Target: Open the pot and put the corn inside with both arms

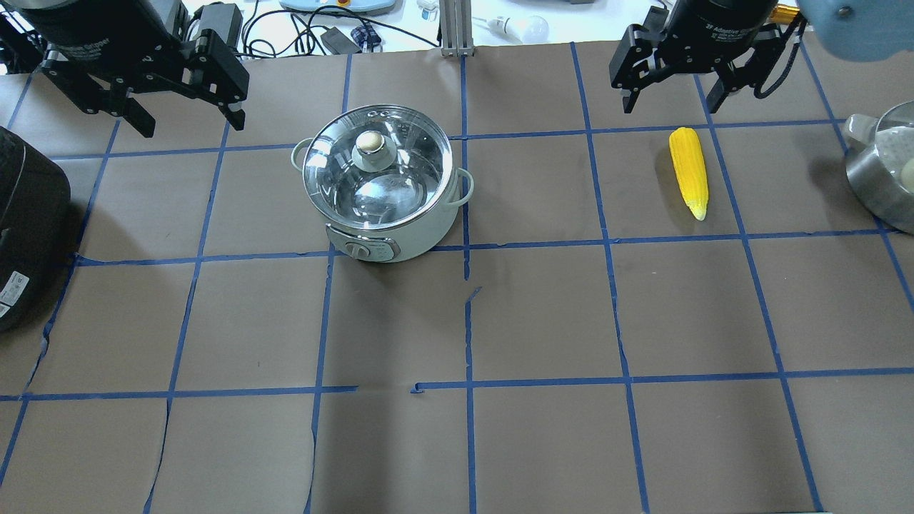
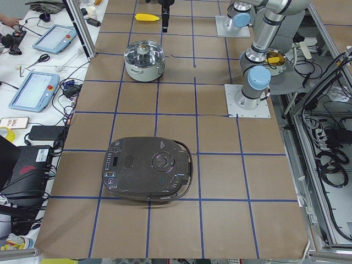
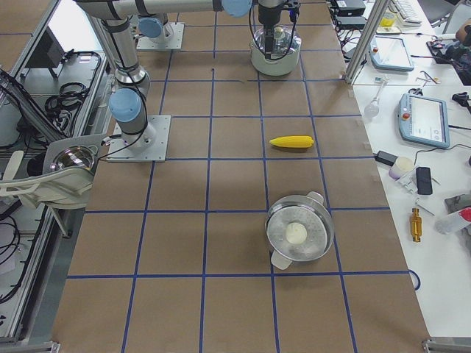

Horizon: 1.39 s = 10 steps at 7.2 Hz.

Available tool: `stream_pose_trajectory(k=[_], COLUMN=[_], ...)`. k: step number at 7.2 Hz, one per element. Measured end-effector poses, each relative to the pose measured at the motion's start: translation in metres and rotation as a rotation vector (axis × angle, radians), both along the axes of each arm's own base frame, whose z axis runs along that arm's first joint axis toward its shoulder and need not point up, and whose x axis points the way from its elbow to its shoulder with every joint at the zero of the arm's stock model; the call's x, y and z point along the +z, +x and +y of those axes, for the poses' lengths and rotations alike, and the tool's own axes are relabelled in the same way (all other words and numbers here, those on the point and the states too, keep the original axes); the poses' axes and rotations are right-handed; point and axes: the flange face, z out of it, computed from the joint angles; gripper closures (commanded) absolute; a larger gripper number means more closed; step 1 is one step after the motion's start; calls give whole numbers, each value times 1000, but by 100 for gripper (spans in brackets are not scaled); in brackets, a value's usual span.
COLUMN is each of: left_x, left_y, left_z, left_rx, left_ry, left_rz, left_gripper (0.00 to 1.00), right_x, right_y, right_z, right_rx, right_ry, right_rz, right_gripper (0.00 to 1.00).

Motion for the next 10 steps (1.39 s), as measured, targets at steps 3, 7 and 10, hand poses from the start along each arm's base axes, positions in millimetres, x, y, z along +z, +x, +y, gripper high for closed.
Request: stream_pose_trajectory(k=[3,7,10], left_x=[1,-1,-12], left_y=[0,1,-3], left_z=[0,-1,-23], left_rx=[-1,2,17], left_ry=[-13,-13,-34], left_rz=[-1,-4,9], left_gripper=[0,0,0], right_x=[0,0,0], right_y=[0,0,0], right_z=[0,0,0], right_rx=[0,0,0], right_ry=[0,-1,0], right_rz=[0,0,0], right_gripper=[0,0,0])
